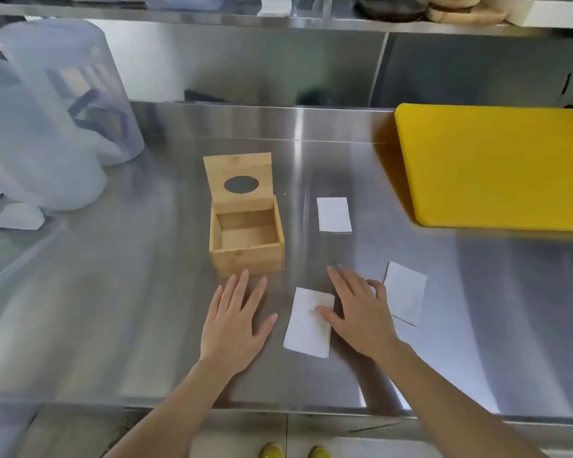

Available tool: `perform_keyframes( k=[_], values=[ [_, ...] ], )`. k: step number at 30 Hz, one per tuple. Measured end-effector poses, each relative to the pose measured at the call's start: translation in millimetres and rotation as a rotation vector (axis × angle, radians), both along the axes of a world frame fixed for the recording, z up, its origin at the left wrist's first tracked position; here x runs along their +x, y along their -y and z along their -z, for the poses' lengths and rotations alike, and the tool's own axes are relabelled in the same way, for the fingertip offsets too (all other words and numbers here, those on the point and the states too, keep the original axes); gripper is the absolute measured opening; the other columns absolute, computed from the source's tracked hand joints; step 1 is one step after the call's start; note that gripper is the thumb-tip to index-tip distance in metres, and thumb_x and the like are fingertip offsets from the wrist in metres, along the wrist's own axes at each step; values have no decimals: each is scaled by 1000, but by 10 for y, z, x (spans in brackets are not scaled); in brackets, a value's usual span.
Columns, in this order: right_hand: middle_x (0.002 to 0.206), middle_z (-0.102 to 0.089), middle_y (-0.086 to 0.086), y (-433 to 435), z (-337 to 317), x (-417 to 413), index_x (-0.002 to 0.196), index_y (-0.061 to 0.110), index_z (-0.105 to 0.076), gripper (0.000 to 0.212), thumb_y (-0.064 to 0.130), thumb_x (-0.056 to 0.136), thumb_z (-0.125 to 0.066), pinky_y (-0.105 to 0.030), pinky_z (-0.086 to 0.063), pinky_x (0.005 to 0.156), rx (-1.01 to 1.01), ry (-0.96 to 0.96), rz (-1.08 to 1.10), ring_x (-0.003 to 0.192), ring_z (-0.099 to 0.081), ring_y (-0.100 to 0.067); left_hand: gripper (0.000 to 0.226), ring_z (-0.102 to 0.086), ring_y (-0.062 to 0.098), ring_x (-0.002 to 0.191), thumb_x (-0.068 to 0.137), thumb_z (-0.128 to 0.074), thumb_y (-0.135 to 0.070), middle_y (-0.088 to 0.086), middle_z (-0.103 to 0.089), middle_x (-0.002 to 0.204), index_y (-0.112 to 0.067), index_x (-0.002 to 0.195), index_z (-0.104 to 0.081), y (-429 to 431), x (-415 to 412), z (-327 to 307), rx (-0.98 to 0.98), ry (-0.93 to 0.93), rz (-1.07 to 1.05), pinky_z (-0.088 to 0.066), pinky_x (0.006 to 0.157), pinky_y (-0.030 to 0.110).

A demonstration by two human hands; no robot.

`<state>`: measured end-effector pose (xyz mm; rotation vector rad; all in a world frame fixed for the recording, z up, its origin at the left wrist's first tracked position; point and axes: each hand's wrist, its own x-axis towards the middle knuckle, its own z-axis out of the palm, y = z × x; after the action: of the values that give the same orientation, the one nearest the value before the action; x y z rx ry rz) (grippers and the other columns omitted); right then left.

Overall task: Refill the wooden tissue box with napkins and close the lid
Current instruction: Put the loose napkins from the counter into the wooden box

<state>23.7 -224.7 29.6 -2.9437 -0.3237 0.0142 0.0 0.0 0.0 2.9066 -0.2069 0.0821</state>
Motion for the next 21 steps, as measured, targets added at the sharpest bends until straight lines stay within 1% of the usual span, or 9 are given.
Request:
perform_keyframes(
  k=[2,3,7,10,12,13,15,18,21],
  values=[
    [148,-40,1,-3,45,-11,143,22,-29,67,58,87,-31,-39,-22,111,46,-122,-35,135,-38,-20,69,-26,24,139,87,-13,-65,6,-32,151,-29,144,-27,-18,-6,17,-26,-16,-24,-9,115,35],
    [148,-40,2,3,83,-7,143,22,-29,63,54,89,-37,-37,-20,110,65,-122,-60,134,-36,-19,71,-23,23,140,86,-12,-66,5,-30,152,-30,145,-24,-21,-7,40,-26,-14,-28,-8,115,35],
    [139,-47,3,-22,85,43,139,22,-36,54,46,91,-46,-34,-23,106,115,-136,-54,126,-41,-19,79,-11,19,143,80,1,-70,1,-19,156,-30,145,-21,-19,-6,59,-2,-27,-26,0,115,34],
    [121,-58,0,-60,59,67,121,17,-51,36,39,93,-46,-33,-26,96,100,-110,-52,112,-49,-21,78,-11,19,143,81,1,-68,1,-18,156,-30,145,-23,-34,-3,74,20,-43,-25,-1,116,35],
    [106,-64,-2,-92,70,51,102,15,-54,26,38,94,-44,-31,-27,88,88,-100,-16,92,-51,-22,76,-18,21,142,84,-1,-68,2,-26,153,-29,143,-30,-25,-3,82,17,-31,-37,-7,116,37],
    [99,-66,-4,-102,73,45,92,14,-51,25,39,94,-44,-30,-27,83,81,-112,24,81,-48,-23,74,-21,21,141,85,-5,-67,3,-29,152,-28,142,-32,-21,-3,87,18,-28,-42,-10,115,38],
    [91,-68,-8,-113,64,33,83,15,-41,27,41,93,-43,-30,-28,79,78,-129,92,72,-42,-23,69,-25,23,140,87,-14,-64,5,-33,150,-27,141,-36,-12,-4,86,26,-27,-45,-13,115,39],
    [88,-67,-8,-111,-12,5,77,16,-37,30,41,93,-42,-33,-36,81,59,-173,128,71,-43,-24,65,-31,25,137,88,-19,-61,6,-39,147,-25,138,-41,-4,-3,73,43,-24,-50,-16,113,39],
    [75,-52,0,-57,-139,36,61,23,-31,40,46,89,-48,-31,-39,70,78,-381,162,74,-48,-23,65,-33,26,136,89,-16,-60,7,-41,146,-25,137,-42,-4,-2,75,64,-33,-52,-15,112,40]
  ],
)
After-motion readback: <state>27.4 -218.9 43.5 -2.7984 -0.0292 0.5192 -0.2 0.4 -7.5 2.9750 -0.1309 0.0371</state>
